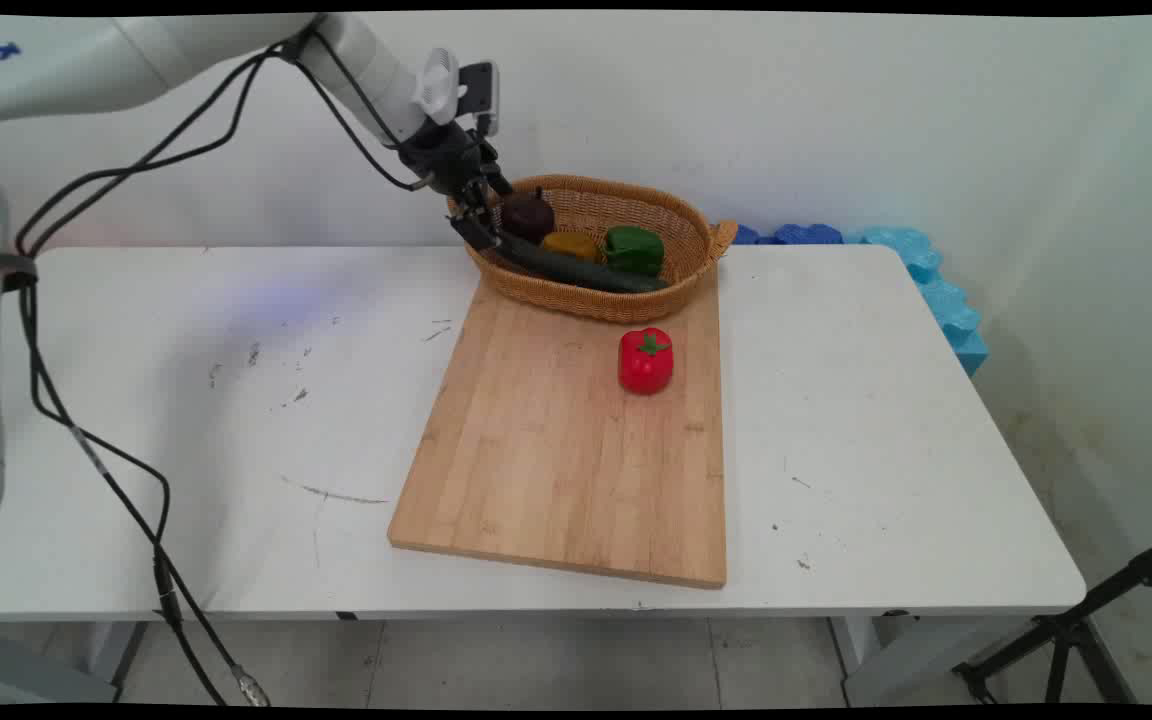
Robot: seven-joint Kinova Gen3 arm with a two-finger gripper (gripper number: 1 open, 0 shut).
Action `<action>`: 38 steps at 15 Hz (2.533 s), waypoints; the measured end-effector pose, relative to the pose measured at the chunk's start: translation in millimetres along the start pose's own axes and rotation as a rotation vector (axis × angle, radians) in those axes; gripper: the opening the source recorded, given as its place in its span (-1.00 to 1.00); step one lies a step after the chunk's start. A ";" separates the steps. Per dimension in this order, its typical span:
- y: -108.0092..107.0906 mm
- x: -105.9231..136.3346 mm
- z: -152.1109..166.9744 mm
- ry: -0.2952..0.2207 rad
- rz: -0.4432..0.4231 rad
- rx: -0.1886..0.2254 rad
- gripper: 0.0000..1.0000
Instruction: Pick up the cucumber from the vegetable basket, then place the picked object on the cutting board
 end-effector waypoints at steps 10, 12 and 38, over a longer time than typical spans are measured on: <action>-18.4 6.0 43.1 -0.076 0.081 -0.023 1.00; -20.1 6.6 47.8 -0.083 0.087 -0.026 1.00; -8.6 19.3 -0.5 -0.064 0.238 -0.074 -1.00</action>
